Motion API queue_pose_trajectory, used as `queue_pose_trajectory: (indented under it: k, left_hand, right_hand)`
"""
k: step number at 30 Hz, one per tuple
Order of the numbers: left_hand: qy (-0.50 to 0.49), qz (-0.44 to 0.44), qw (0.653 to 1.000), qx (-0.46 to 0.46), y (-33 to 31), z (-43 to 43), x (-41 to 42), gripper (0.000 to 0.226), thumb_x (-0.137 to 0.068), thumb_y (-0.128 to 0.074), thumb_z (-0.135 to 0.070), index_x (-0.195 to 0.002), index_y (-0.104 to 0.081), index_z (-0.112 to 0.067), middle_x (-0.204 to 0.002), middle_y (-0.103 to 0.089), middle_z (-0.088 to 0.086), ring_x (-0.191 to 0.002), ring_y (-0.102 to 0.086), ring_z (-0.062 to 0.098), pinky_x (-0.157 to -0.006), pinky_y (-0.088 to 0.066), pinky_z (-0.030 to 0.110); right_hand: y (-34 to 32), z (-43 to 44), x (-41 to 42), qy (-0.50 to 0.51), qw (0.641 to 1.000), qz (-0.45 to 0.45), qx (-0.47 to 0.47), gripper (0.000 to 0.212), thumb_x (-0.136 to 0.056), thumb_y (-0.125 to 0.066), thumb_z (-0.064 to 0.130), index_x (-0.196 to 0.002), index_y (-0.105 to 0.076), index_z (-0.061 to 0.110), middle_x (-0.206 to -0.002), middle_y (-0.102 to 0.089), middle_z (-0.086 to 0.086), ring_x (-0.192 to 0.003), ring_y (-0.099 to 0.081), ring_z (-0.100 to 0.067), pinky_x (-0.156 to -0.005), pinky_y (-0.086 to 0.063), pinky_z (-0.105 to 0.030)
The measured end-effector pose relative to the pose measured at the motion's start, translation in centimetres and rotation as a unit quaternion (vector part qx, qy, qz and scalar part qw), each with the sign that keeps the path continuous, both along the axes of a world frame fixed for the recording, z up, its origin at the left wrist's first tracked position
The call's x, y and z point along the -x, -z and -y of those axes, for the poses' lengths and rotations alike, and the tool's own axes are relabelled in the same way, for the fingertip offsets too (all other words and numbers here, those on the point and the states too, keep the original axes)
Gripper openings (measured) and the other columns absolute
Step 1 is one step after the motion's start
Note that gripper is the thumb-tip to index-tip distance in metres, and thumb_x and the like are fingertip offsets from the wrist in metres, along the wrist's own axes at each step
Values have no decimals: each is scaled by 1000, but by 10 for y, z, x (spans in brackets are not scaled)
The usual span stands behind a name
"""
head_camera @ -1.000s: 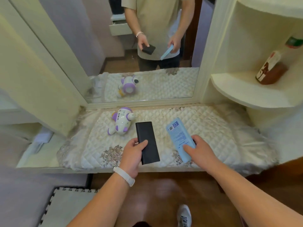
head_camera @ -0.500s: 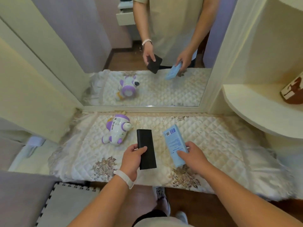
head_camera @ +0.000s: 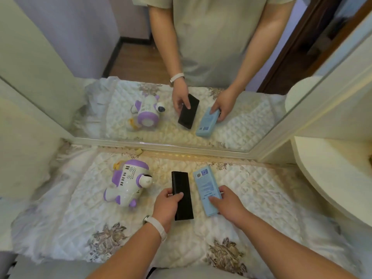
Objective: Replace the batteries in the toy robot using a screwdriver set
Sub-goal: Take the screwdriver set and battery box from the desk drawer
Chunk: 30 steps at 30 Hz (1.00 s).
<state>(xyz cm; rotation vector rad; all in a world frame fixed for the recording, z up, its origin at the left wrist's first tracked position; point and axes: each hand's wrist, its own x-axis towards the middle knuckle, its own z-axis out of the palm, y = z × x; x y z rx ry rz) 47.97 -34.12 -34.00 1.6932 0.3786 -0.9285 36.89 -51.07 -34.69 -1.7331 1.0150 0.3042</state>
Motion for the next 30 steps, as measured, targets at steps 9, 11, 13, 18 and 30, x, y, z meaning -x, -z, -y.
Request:
queue_pose_trajectory:
  k: [9, 11, 13, 18, 30]
  left_hand:
    - [132, 60, 986, -83, 24, 15, -25, 22, -91, -66, -21, -111, -61, -14, -99, -68, 2, -90, -66, 19, -72, -51, 30]
    - [169, 95, 974, -114, 25, 15, -26, 23, -89, -66, -21, -111, -61, -14, -98, -67, 0, -90, -65, 19, -72, -49, 29]
    - [199, 137, 961, -136, 22, 13, -23, 27, -86, -65, -16, -113, -61, -16, -98, -66, -3, -88, -63, 17, -72, -46, 27]
    - [239, 217, 934, -149, 8, 5, -12, 31, -84, -59, -12, -114, -63, -19, -105, -67, -2, -86, -62, 12, -71, -53, 29]
    - [303, 405, 816, -280, -37, -28, 71, 46, -92, -53, -34, -137, -54, -22, -139, -53, -4, -127, -50, 15, -103, -36, 22]
  right_hand:
    - [4, 11, -15, -177, 954, -138, 199, 29, -88, -48, 53, -99, -49, 26, -90, -62, 9, -74, -60, -9, -57, -46, -27]
    - [3, 11, -12, -203, 938, -138, 247, 31, -90, -44, 56, -95, -46, 26, -87, -59, 10, -72, -57, -10, -55, -41, -27]
    - [2, 10, -9, -222, 923, -129, 288, 32, -91, -41, 57, -94, -44, 25, -89, -56, 8, -74, -56, -12, -57, -43, -29]
    - [-1, 12, -2, -248, 911, -92, 318, 37, -93, -37, 56, -106, -47, 23, -102, -54, 5, -87, -57, -14, -65, -51, -33]
    - [-41, 20, 25, -383, 848, 59, 361, 56, -95, -35, 53, -143, -37, 24, -144, -41, 0, -126, -42, -19, -98, -40, -33]
